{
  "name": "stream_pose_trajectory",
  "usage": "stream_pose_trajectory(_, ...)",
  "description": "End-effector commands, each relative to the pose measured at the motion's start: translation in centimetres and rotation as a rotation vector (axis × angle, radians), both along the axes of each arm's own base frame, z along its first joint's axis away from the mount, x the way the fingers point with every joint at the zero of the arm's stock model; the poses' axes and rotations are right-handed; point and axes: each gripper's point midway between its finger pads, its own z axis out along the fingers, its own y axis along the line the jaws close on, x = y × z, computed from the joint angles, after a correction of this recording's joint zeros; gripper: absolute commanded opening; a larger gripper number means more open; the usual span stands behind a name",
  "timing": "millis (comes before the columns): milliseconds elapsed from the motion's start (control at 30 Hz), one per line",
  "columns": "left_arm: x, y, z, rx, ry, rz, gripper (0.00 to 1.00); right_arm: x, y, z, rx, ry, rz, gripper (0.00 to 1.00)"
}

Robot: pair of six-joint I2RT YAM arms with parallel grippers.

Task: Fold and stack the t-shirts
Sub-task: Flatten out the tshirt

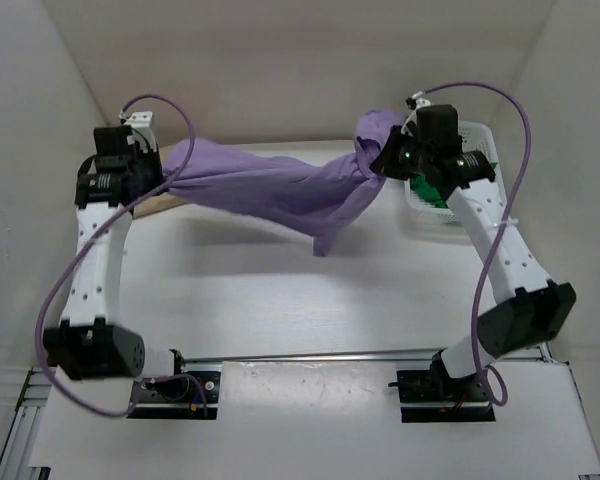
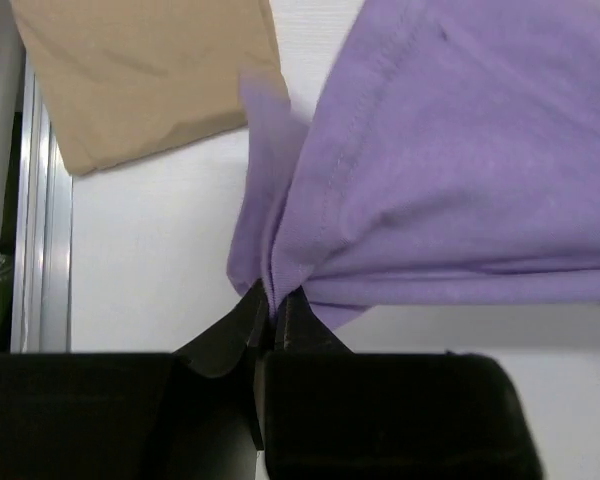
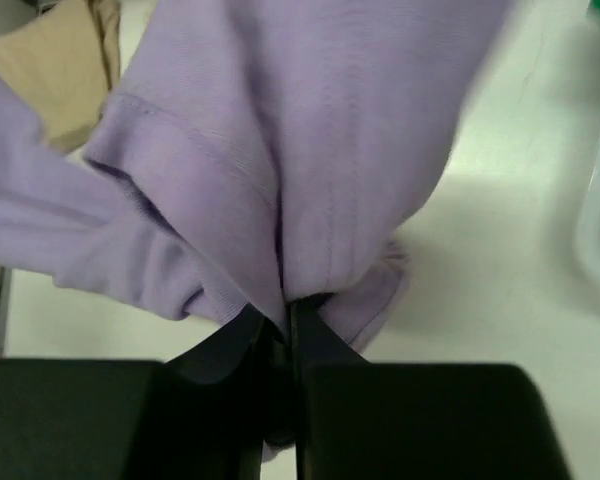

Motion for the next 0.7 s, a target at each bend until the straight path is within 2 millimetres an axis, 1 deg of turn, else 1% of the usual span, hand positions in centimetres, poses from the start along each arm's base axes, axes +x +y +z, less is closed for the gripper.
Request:
stream_pose_trajectory(0,-5.3,-0.3,-4.4,0.023,0.17,0.006,0.1,-3.4,1.8,-5.9,0.046,0.176,0.094,0.16)
stream_pose_trajectory(33,-6.8,-0.3,-5.4,0.023,0.19,0.006,0.1,-4.6,1.9,-7.4,0.048,0.22,0.089,0.17)
stream_pose_trajectory(67,-9.2,-0.8,-9.8,0.02,0.305,-0.006,0.17,-6.2,1.5,-11.3,0.035,0.321,0.083,0.25)
stream_pose_trajectory(100,-10.4,-1.1,-11.5,0.02,0.34,-0.016,0.19,-6.9,1.4,-12.5,0.047,0.354,0.062,0.29)
stream_pose_trajectory(133,-11.9,-1.2,-12.7,0.013,0.366,-0.022,0.22,-7.9,1.0,-13.8,0.041,0.393,0.053,0.33)
stream_pose_trajectory(167,-14.5,-1.3,-16.1,0.009,0.463,-0.024,0.26,-8.7,0.8,-15.4,0.038,0.434,0.041,0.38)
stream_pose_trajectory(200,-15.8,-1.3,-17.3,0.008,0.497,-0.024,0.34,-9.3,0.2,-16.5,0.023,0.448,0.016,0.44)
stream_pose_trajectory(233,-16.8,-1.4,-18.1,0.008,0.515,-0.024,0.37,-11.0,-0.4,-18.5,0.004,0.502,0.011,0.46)
stream_pose_trajectory(267,-18.6,-1.4,-19.9,0.006,0.569,-0.025,0.41,-11.5,-0.9,-19.6,-0.013,0.527,-0.011,0.5)
stream_pose_trajectory(300,-19.3,-1.4,-20.4,0.005,0.582,-0.025,0.52,-11.9,-1.4,-20.0,-0.029,0.529,-0.026,0.51)
stream_pose_trajectory(367,-20.8,-1.6,-20.9,-0.005,0.62,-0.031,0.65,-12.7,-2.1,-20.8,-0.058,0.545,-0.034,0.52)
stream_pose_trajectory(400,-21.1,-1.9,-20.9,-0.017,0.63,-0.039,0.7,-12.7,-2.1,-20.5,-0.055,0.536,-0.034,0.56)
stream_pose_trajectory(433,-20.6,-2.2,-20.4,-0.032,0.613,-0.049,0.79,-12.5,-2.3,-20.2,-0.068,0.526,-0.035,0.57)
stream_pose_trajectory(467,-20.1,-2.4,-19.9,-0.04,0.593,-0.055,0.83,-11.9,-2.4,-19.4,-0.077,0.502,-0.038,0.58)
stream_pose_trajectory(500,-18.7,-2.3,-18.4,-0.038,0.541,-0.056,0.85,-11.3,-2.3,-19.2,-0.081,0.492,-0.044,0.6)
stream_pose_trajectory(567,-16.3,-2.8,-16.9,-0.059,0.477,-0.075,0.85,-10.6,-2.6,-18.6,-0.101,0.488,-0.063,0.6)
stream_pose_trajectory(600,-14.3,-2.8,-15.8,-0.057,0.446,-0.076,0.85,-9.5,-2.4,-18.0,-0.107,0.472,-0.075,0.6)
stream_pose_trajectory(633,-12.8,-2.7,-15.3,-0.056,0.42,-0.076,0.85,-8.9,-2.8,-18.0,-0.128,0.473,-0.105,0.6)
stream_pose_trajectory(667,-12.0,-3.1,-16.2,-0.055,0.469,-0.089,0.85,-8.3,-2.8,-18.6,-0.147,0.493,-0.116,0.6)
